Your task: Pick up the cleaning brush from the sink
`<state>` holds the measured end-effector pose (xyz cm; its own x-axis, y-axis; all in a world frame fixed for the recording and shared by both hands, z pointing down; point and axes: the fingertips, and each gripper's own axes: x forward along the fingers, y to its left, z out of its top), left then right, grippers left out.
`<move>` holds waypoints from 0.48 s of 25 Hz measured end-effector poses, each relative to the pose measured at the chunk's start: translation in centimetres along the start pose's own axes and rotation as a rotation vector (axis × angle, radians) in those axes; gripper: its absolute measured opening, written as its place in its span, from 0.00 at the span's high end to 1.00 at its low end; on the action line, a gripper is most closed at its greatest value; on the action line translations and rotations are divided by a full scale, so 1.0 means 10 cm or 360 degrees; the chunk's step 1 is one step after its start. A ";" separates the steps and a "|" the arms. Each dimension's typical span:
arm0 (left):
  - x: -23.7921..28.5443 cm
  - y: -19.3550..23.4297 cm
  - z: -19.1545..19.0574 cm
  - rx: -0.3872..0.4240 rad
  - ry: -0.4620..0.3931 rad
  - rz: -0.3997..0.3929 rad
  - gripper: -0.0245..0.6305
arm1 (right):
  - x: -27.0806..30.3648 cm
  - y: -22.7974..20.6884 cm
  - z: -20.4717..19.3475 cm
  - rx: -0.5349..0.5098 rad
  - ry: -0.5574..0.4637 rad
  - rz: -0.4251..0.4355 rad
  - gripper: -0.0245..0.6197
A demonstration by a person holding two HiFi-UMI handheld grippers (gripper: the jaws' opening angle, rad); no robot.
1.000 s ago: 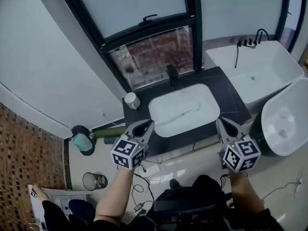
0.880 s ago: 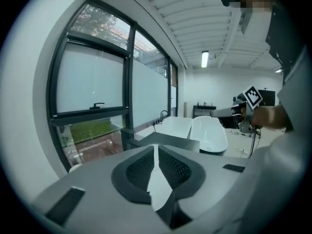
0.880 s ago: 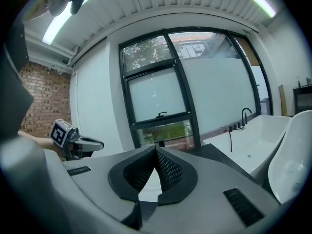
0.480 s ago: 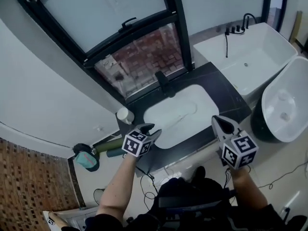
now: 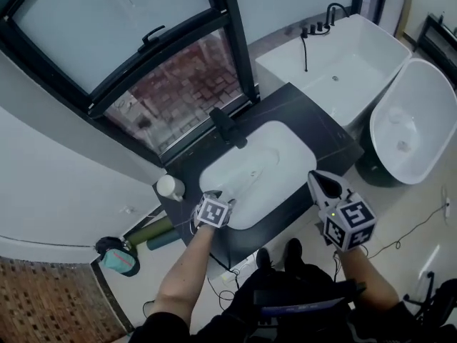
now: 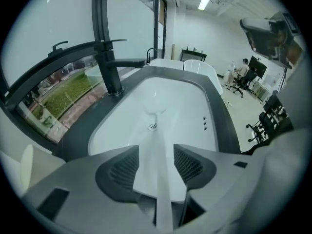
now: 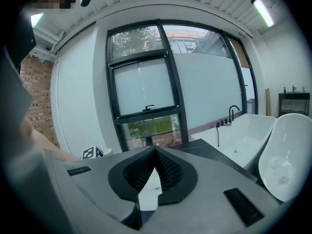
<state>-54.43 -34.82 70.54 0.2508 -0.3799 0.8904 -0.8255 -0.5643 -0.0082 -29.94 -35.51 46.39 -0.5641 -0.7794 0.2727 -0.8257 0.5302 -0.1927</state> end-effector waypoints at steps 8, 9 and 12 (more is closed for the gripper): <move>0.63 -0.12 -0.27 0.0105 0.0278 -0.0238 0.60 | 0.35 0.08 -0.17 0.0046 -0.0042 -0.0096 1.00; 0.68 -0.07 -0.36 0.0144 0.0348 -0.0202 0.60 | 0.36 0.07 -0.19 0.0044 -0.0044 -0.0105 1.00; 0.73 0.05 -0.47 0.0237 0.0459 -0.0113 0.60 | 0.33 0.04 -0.18 0.0048 -0.0049 -0.0146 1.00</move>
<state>-55.37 -34.46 79.20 0.1342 -0.1244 0.9831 -0.7226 -0.6912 0.0111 -32.16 -37.29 48.89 -0.4854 -0.8342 0.2616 -0.8730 0.4464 -0.1964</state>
